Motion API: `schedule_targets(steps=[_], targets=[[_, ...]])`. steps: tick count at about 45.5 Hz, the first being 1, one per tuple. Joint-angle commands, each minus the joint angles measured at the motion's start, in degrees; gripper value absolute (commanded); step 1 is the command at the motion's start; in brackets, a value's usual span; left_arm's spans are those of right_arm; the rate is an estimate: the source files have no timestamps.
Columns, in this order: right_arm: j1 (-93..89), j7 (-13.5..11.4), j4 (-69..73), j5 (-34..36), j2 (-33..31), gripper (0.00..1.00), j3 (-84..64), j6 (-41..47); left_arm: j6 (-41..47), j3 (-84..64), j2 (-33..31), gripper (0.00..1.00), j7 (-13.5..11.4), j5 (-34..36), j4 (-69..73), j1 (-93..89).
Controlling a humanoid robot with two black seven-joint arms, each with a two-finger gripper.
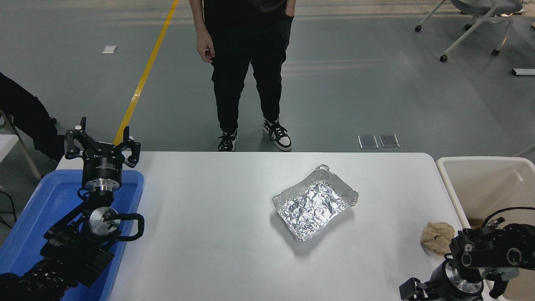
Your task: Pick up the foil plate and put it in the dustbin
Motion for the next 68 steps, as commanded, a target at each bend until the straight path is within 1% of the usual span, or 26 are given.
schedule_targets(steps=[1,8,12,15,23,24,28,38,44,53,56,62,68], targets=[[5.52,-0.05,1.06,0.27,-0.77,1.00,0.30,0.34,0.00,0.03,0.01,0.99,0.00,-0.07,-0.04,0.00],[14.39,-0.14,3.86,0.89,-2.88,1.00,-1.01,1.48,0.00,0.03,0.01,0.99,0.00,0.02,-0.04,0.00],[21.59,-0.05,4.92,1.15,-2.62,1.00,-3.73,3.15,0.00,0.03,0.01,0.99,0.00,0.02,0.05,0.00],[27.13,-0.14,4.92,3.08,-1.65,1.00,-6.72,3.33,0.00,0.03,0.01,0.99,0.00,0.02,0.05,0.00],[39.44,-0.05,4.66,14.59,5.02,1.00,-14.54,4.39,0.00,0.03,0.01,0.99,0.00,0.02,0.05,0.00],[40.32,-0.13,3.70,17.30,7.47,1.00,-15.77,4.82,0.00,0.03,0.01,0.99,0.00,-0.07,-0.04,0.00],[42.17,-0.14,1.06,23.46,12.49,1.00,-17.18,5.88,0.00,0.03,0.01,0.99,0.00,0.02,-0.04,0.00],[46.31,-0.14,1.06,43.94,26.11,1.00,-23.34,8.08,0.00,0.03,0.01,0.99,0.00,0.02,-0.04,0.00],[46.66,-0.14,0.88,51.41,31.92,1.00,-23.34,7.99,0.00,0.03,0.01,0.99,0.00,0.02,-0.04,0.00],[44.81,-0.14,0.35,60.91,32.10,1.00,-22.29,7.29,0.00,0.03,0.01,0.99,0.00,0.02,-0.04,0.00],[43.67,-0.14,0.35,63.11,32.10,1.00,-21.76,6.85,0.00,0.03,0.01,0.99,0.00,0.02,-0.04,0.00],[39.02,-0.14,-0.08,62.50,32.10,1.00,-20.44,2.03,0.00,0.03,0.01,0.99,0.00,0.02,-0.04,0.00],[32.61,-0.14,-3.95,62.15,32.10,1.00,-19.48,-3.95,-0.09,0.03,0.01,0.99,0.00,0.02,-0.04,0.00]])
